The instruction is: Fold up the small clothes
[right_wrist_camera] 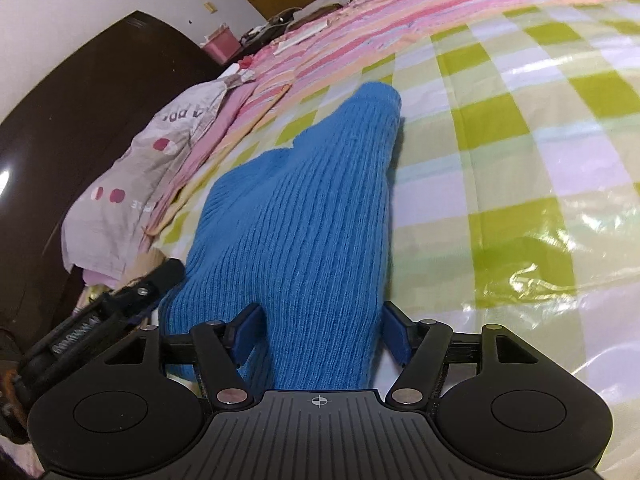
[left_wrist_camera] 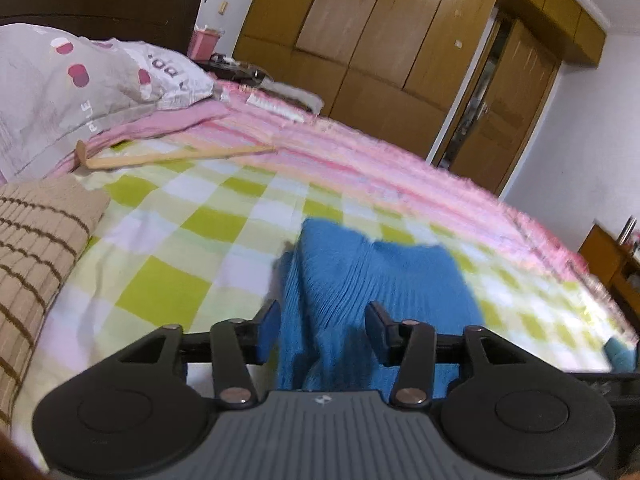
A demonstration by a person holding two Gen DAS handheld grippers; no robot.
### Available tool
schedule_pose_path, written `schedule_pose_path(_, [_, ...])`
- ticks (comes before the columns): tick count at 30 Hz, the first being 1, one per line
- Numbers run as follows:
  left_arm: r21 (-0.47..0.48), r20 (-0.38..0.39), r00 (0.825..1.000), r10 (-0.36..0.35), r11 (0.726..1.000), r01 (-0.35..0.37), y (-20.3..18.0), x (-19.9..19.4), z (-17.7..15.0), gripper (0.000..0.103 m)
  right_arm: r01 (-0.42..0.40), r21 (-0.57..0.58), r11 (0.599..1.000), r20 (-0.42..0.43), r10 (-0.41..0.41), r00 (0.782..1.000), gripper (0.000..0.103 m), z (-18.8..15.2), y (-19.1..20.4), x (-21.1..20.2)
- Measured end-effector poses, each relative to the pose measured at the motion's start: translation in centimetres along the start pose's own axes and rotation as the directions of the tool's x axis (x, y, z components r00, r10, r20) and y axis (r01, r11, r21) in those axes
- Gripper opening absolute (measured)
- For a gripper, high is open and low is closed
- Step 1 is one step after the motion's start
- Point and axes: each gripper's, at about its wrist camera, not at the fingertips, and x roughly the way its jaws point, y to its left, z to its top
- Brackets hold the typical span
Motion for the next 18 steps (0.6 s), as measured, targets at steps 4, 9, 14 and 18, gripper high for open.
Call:
schedule_pose_path(4, [-0.013, -0.052, 0.998, -0.024, 1.000, 0.023, 0.4, 0.9, -0.4, 0.052, -0.020, -0.013, 1.000, 0.013, 0.021, 1.000, 0.068, -0.4, -0.1, 0.0])
schedule_pose_path(9, [-0.049, -0.092, 0.995, -0.025, 0.999, 0.021, 0.7, 1.5, -0.9, 0.052, -0.010, -0.010, 1.000, 0.008, 0.010, 1.000, 0.055, -0.3, 0.1, 0.3])
schedule_pose_path(14, [-0.076, -0.108, 0.993, -0.044, 0.996, 0.036, 0.7, 0.9, -1.5, 0.044, -0.019, -0.009, 1.000, -0.017, 0.019, 1.000, 0.034, -0.6, -0.1, -0.6])
schedule_pose_path(18, [-0.055, -0.140, 0.988, -0.063, 0.997, 0.056, -0.3, -0.8, -2.7, 0.043, -0.009, -0.025, 1.000, -0.028, 0.008, 1.000, 0.033, -1.6, -0.3, -2.5])
